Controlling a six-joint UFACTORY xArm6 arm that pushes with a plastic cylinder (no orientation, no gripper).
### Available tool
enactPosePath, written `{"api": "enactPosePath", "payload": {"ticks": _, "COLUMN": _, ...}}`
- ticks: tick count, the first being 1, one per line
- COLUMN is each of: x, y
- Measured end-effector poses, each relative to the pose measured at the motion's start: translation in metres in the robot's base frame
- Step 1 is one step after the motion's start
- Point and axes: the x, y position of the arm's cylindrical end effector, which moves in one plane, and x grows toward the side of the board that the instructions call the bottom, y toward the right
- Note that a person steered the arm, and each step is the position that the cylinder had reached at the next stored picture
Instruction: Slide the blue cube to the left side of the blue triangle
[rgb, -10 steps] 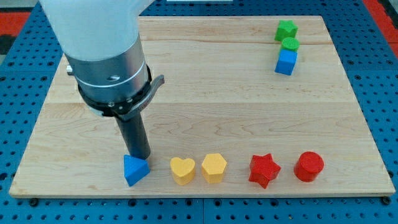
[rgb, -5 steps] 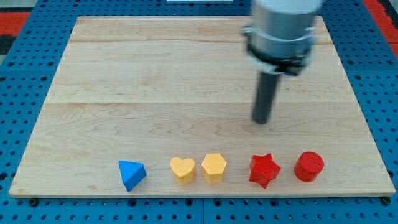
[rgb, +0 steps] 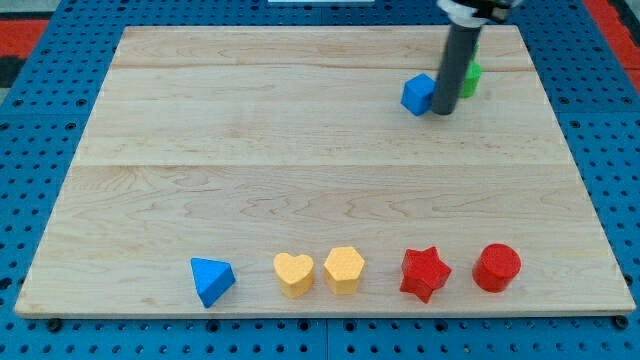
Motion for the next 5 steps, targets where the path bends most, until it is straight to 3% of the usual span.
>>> {"api": "enactPosePath", "payload": {"ticks": 3, "x": -0.072, "y": 0.003}}
{"api": "enactPosePath", "payload": {"ticks": 5, "x": -0.072, "y": -0.070}}
